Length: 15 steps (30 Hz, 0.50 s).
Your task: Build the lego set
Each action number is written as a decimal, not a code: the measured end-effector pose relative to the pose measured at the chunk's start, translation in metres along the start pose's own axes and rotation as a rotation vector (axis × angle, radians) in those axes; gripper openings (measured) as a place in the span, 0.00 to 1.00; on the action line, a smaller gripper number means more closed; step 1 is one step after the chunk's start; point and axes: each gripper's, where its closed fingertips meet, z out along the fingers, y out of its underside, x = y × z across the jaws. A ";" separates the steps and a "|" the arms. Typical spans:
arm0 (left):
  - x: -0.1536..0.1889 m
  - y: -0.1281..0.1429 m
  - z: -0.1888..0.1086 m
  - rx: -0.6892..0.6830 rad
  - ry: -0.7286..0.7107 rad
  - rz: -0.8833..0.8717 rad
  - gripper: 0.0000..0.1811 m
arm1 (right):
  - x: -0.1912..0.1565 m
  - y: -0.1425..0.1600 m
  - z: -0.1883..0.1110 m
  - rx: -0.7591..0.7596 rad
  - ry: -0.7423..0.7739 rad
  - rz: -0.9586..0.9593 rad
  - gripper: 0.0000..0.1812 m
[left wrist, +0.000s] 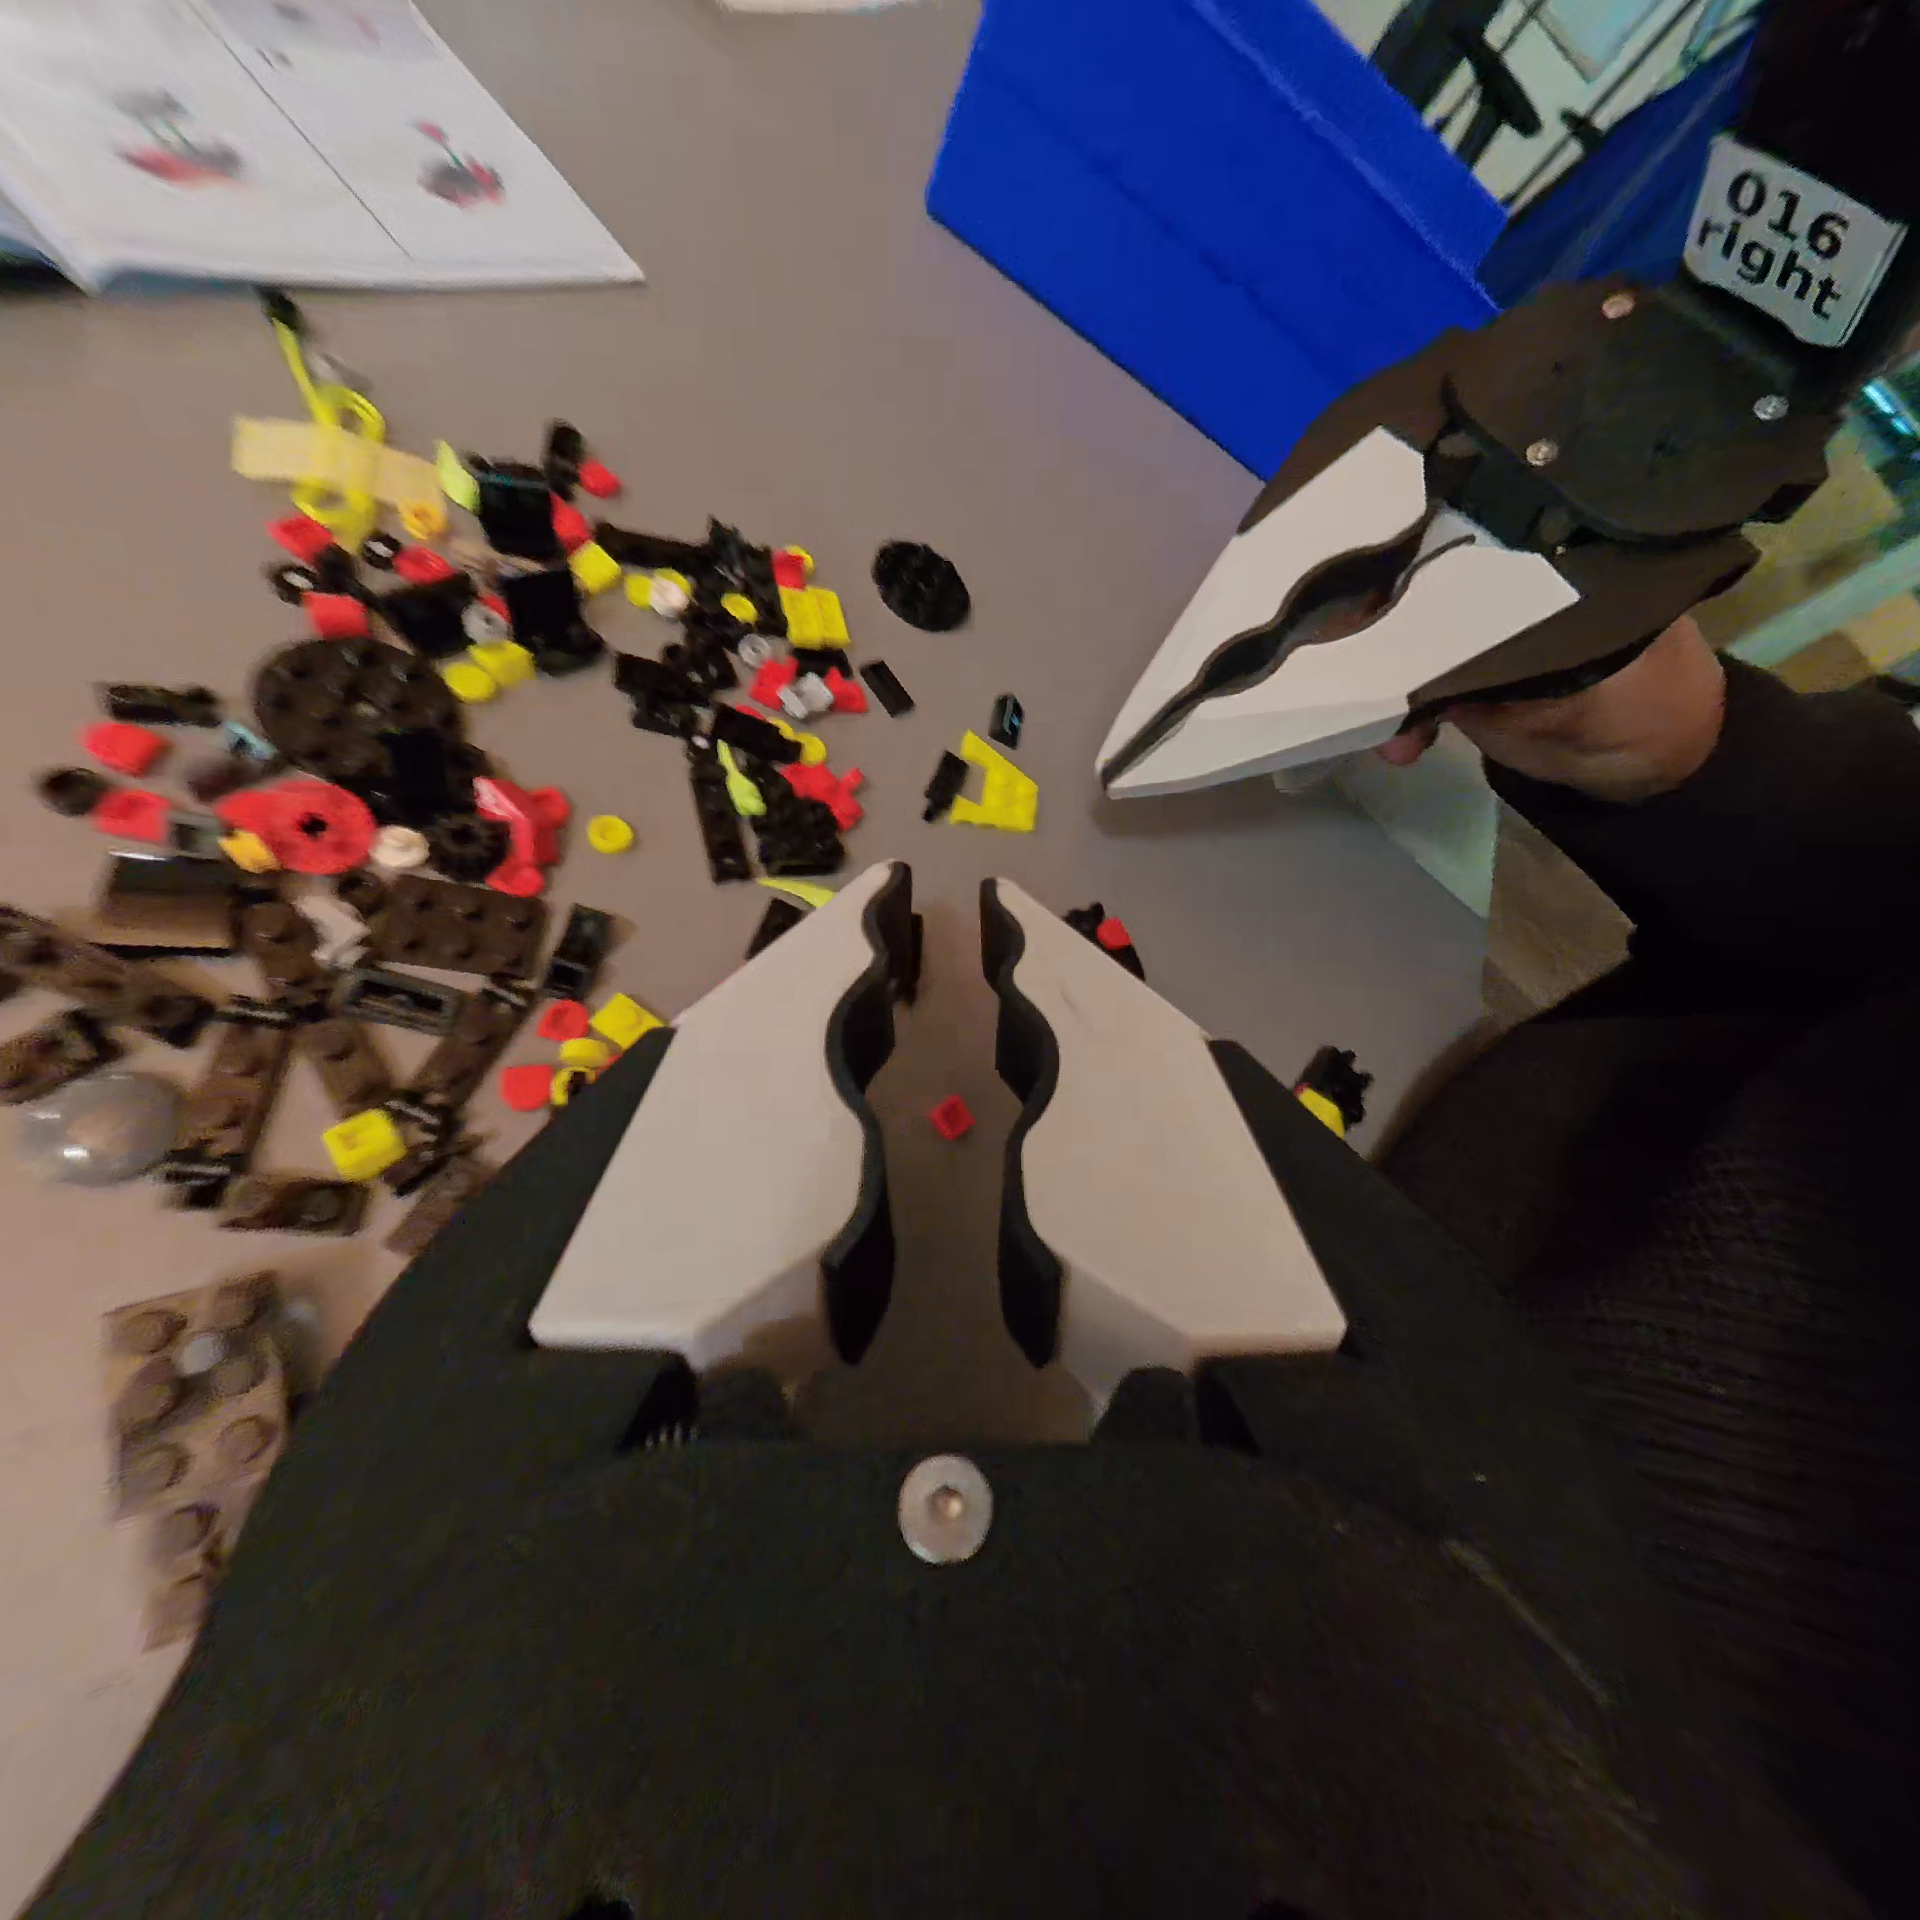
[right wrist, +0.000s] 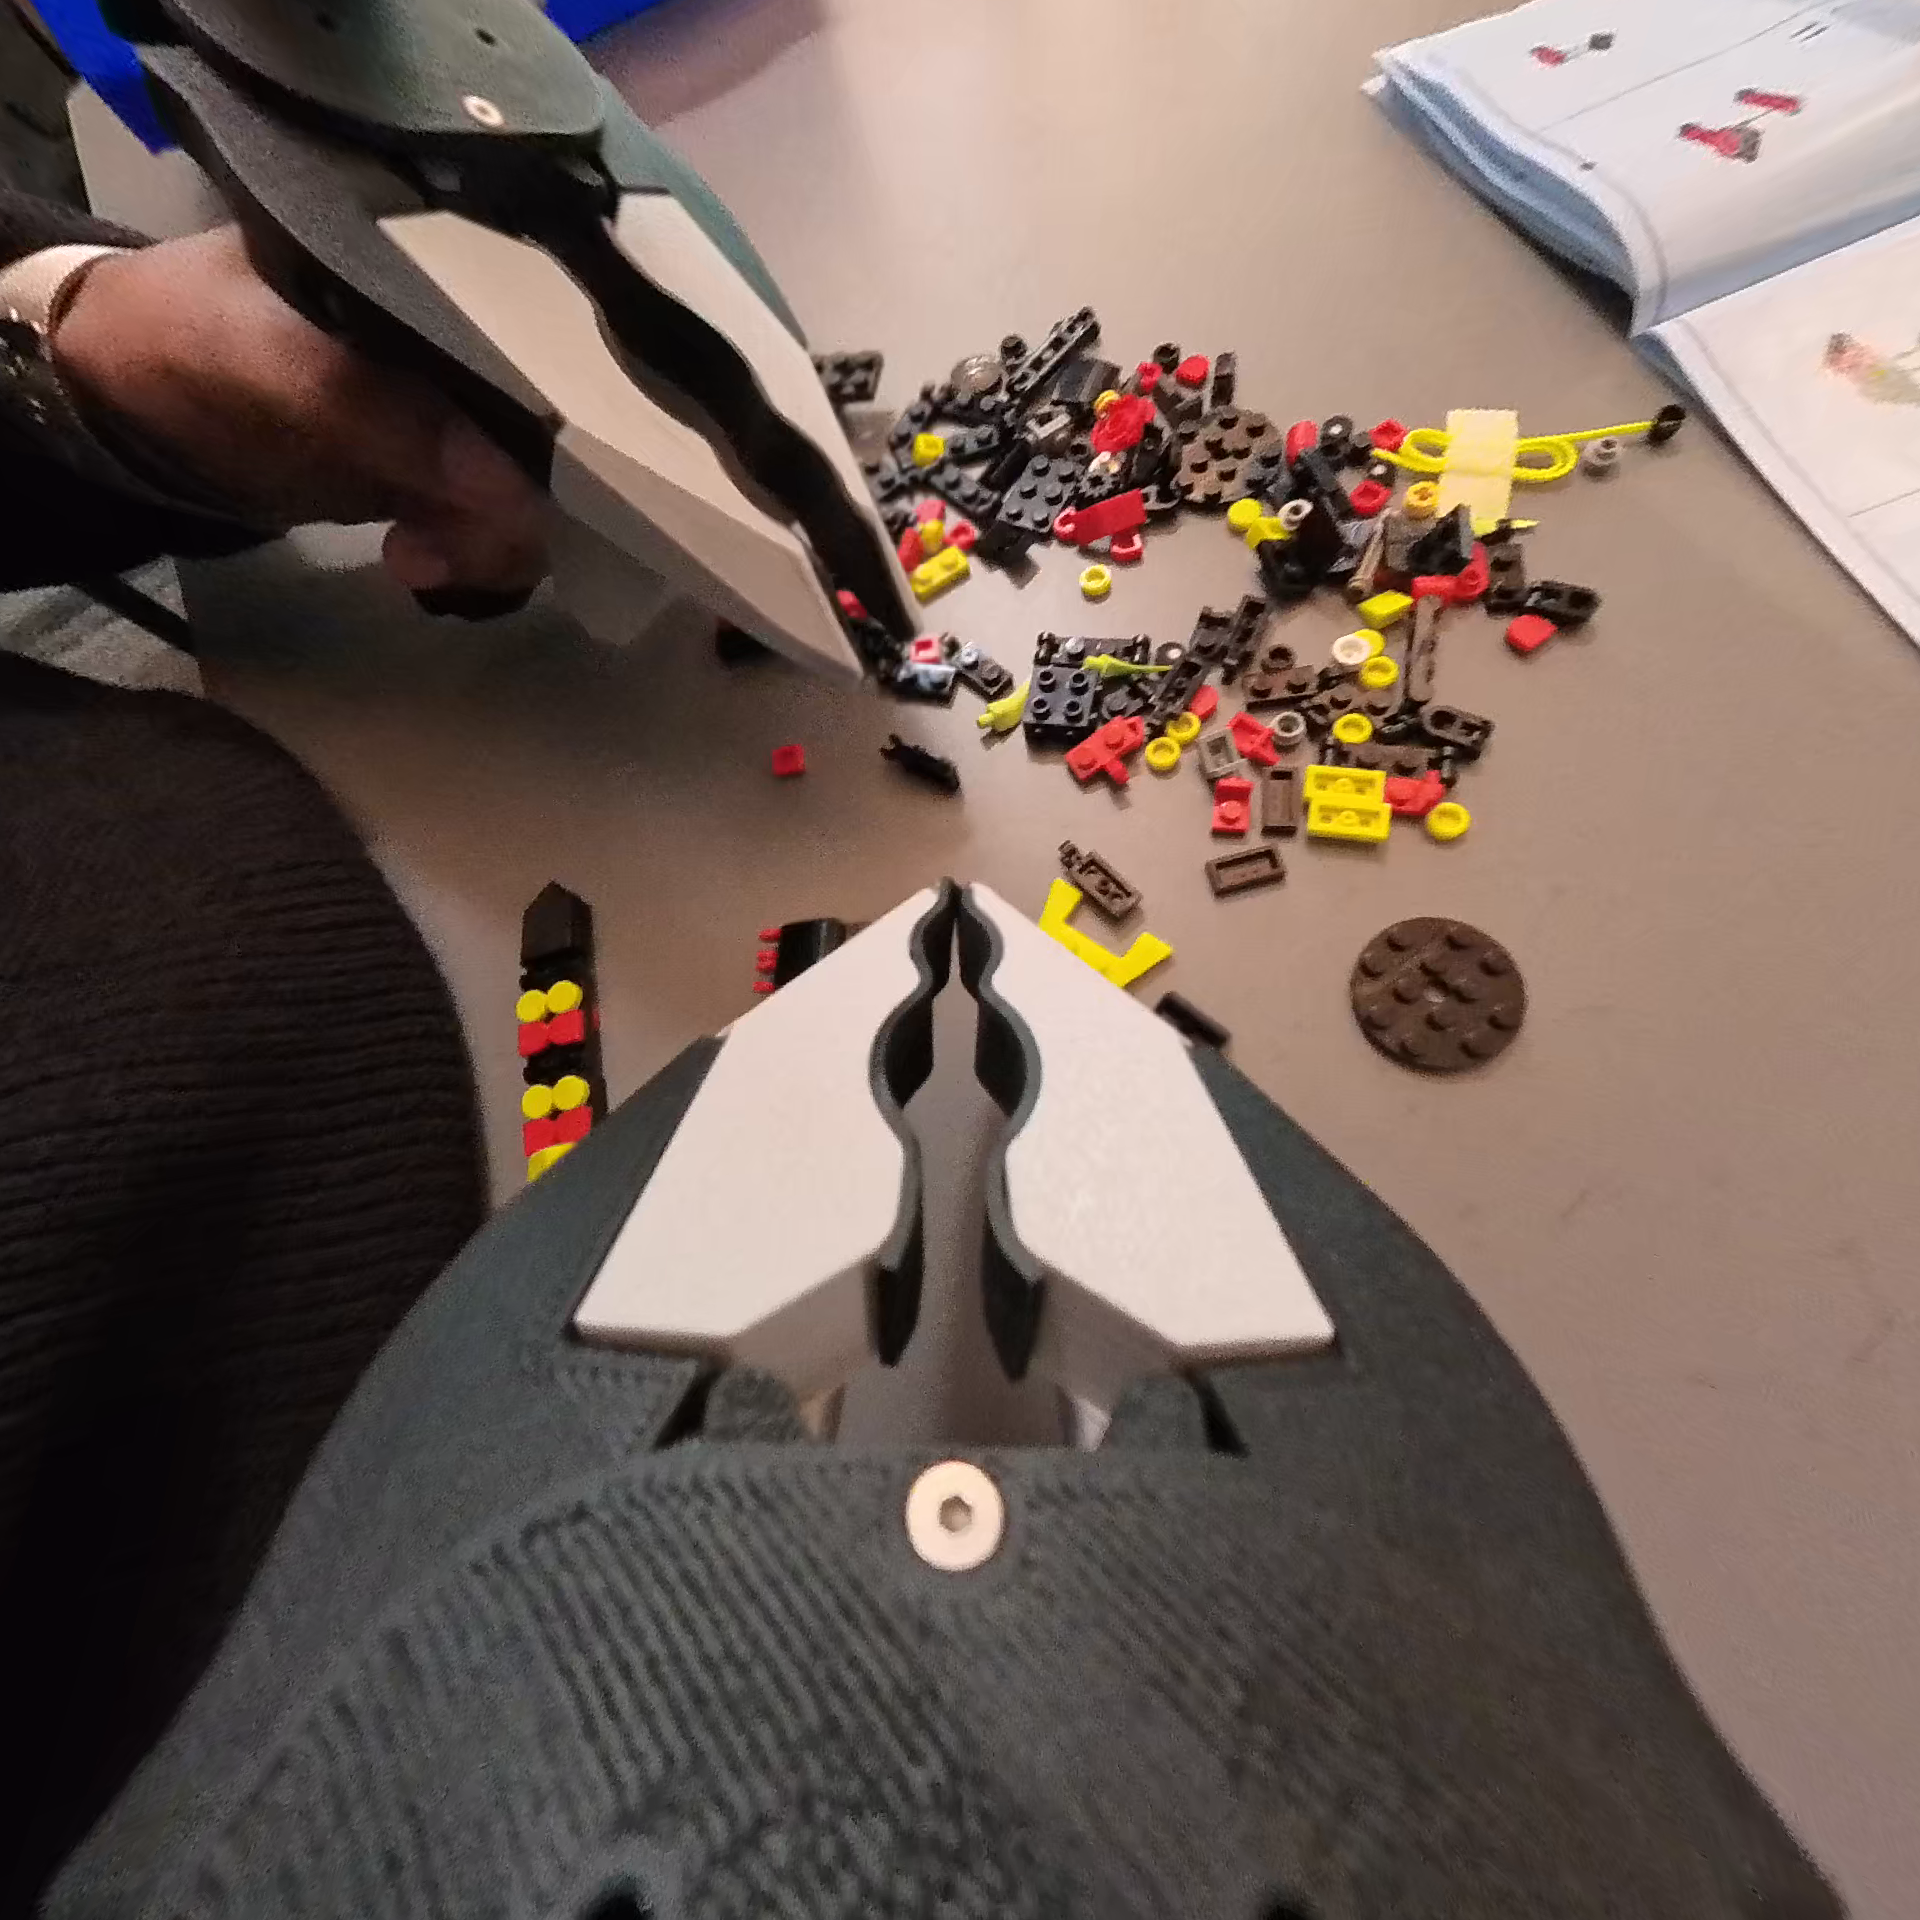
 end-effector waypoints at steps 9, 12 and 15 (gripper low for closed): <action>-0.004 0.007 -0.013 0.061 -0.065 -0.059 0.06 | 0.023 -0.013 0.014 0.019 0.096 -0.051 0.00; 0.006 0.015 -0.015 0.066 -0.052 -0.079 0.07 | 0.040 -0.011 0.020 -0.002 0.176 -0.101 0.00; 0.015 0.023 -0.017 0.061 -0.042 -0.103 0.07 | 0.055 -0.015 0.021 0.015 0.228 -0.116 0.00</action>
